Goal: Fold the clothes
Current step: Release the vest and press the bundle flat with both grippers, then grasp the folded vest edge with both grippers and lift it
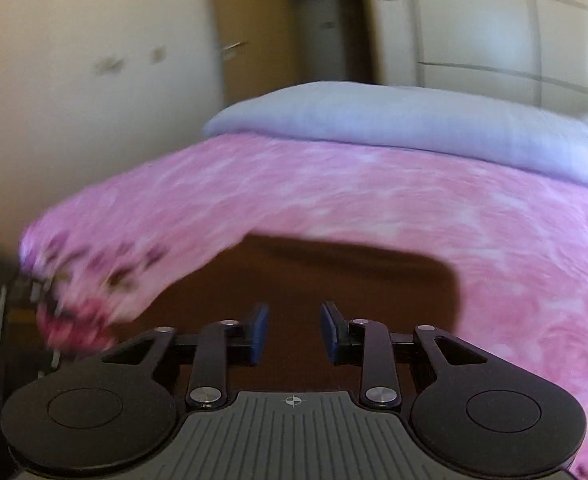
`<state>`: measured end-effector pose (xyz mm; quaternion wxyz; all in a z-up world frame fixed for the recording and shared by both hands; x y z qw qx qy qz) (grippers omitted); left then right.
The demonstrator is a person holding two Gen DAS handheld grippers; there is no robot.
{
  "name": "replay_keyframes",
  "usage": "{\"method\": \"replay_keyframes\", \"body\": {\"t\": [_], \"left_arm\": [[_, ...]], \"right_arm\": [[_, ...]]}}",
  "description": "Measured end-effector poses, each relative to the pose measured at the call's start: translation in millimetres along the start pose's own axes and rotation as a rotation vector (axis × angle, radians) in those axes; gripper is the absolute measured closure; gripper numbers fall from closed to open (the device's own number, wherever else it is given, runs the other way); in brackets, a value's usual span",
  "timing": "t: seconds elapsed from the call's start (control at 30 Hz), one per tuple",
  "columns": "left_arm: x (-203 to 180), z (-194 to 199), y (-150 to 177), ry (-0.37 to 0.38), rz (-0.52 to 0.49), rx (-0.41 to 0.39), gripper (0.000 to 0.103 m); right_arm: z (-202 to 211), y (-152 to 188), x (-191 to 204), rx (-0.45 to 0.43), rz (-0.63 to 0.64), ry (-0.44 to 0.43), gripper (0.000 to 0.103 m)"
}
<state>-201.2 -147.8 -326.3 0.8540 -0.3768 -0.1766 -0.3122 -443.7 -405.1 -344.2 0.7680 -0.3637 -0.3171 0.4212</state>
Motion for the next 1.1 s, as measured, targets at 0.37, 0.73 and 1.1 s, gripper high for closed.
{"method": "replay_keyframes", "body": {"t": [0.37, 0.73, 1.1], "left_arm": [[-1.2, -10.9, -25.9, 0.003, 0.065, 0.038, 0.077], [-7.4, -8.6, -27.0, 0.004, 0.042, 0.027, 0.073], [-0.6, 8.7, -26.1, -0.031, 0.031, -0.043, 0.051]], "right_arm": [[4.6, 41.4, 51.2, 0.061, 0.120, 0.131, 0.067], [24.2, 70.2, 67.8, 0.116, 0.235, 0.244, 0.044], [-16.8, 87.9, 72.2, 0.323, 0.780, 0.366, 0.038]]}}
Point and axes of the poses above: each gripper's, at about its wrist camera, not at the fingertips, and z roughly against the way its jaws point, x to its left, y to its underside, the point moved 2 cm from there along -z, roughly the way its jaws point, and after that the axes turned 5 degrees about -z, right-handed, at the moved point
